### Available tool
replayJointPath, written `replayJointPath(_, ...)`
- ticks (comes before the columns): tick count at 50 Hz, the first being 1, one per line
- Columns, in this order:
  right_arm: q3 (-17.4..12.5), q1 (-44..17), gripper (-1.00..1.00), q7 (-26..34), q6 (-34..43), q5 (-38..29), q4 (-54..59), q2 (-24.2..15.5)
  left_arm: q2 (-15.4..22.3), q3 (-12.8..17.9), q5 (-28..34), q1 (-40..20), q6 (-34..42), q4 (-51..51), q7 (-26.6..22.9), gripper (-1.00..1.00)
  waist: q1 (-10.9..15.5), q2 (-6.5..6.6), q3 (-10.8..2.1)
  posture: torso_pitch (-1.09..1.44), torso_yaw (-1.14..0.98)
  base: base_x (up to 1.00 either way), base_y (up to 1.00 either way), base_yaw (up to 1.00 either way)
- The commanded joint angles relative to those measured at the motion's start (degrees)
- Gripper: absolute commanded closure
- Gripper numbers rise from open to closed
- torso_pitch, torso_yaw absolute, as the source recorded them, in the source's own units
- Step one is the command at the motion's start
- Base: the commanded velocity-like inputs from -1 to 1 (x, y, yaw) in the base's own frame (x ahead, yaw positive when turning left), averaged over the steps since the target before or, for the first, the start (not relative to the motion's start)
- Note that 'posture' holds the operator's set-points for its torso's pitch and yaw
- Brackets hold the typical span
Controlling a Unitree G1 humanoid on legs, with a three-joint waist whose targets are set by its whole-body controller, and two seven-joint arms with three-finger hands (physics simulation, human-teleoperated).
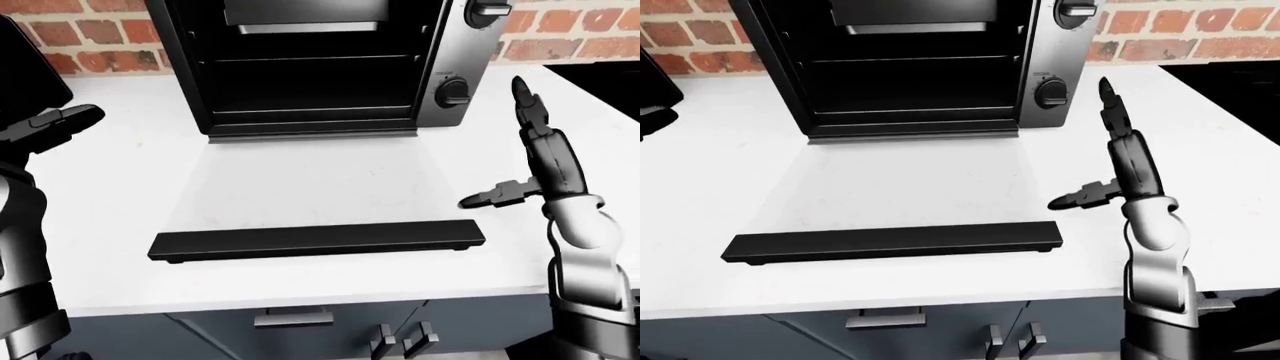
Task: Close the toaster oven door.
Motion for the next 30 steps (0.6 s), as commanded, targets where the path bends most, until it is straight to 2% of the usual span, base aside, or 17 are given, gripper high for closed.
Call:
replayJointPath(1, -1.02, -1.43, -1.00, -0.66, -1.48, 0.15, -2.08, -0.95, 1.31, 0.71, 0.16, -1.51, -1.77, -1.94, -0.17, -1.00, -0.03, 0.16, -1.40, 0.00, 0.00, 0.00, 0.00, 0.00)
replayJointPath(13, -0.74, -0.81, -1.00, -0.48, -2.10, -0.25, -2.07, -0.23, 1.23, 0.77, 0.17, -1.33, -1.84, -1.96, -0.19, -1.00, -0.05, 0.21, -1.36, 0.00, 0.00, 0.00, 0.00, 0.00)
replayJointPath(30, 0.93, 1.16, -1.00, -0.56, 0.93, 3.17, -4.67, 3.82, 1.47, 0.97, 0.00, -1.29, -1.75, -1.96, -0.15, -1.00, -0.08, 0.14, -1.48, 0.00, 0.00, 0.00, 0.00, 0.00)
